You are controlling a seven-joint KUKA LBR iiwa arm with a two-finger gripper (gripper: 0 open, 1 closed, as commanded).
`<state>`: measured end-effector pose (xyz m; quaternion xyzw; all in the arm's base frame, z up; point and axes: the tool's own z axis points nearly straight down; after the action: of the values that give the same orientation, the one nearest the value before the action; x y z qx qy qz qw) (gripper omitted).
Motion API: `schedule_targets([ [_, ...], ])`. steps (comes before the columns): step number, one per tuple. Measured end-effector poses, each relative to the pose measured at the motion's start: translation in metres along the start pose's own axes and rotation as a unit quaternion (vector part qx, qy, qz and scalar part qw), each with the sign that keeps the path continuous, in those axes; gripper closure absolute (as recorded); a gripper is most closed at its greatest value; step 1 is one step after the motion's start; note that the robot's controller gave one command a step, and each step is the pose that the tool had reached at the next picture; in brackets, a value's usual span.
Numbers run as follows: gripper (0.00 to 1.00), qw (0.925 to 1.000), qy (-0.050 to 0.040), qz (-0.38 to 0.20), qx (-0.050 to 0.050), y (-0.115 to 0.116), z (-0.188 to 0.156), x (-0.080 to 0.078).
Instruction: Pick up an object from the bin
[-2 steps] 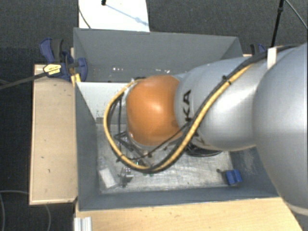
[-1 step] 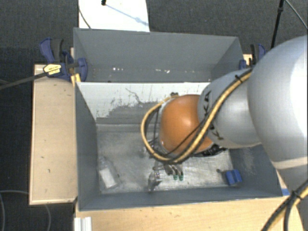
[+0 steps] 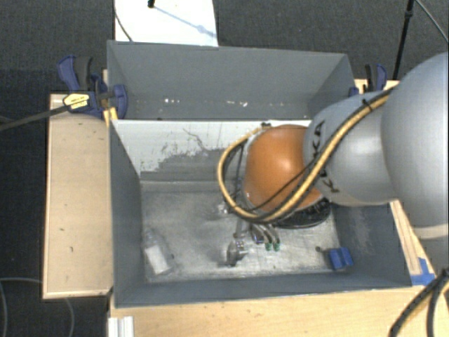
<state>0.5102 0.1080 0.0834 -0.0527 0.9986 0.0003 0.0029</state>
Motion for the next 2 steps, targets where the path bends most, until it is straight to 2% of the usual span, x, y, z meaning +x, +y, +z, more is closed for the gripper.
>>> schedule_targets([
  [1,0.00,0.9989,0.0033,-0.046,0.001,-0.038,-0.004,0.010],
  [2,0.00,0.9935,0.0007,-0.114,0.002,-0.158,-0.046,0.029],
])
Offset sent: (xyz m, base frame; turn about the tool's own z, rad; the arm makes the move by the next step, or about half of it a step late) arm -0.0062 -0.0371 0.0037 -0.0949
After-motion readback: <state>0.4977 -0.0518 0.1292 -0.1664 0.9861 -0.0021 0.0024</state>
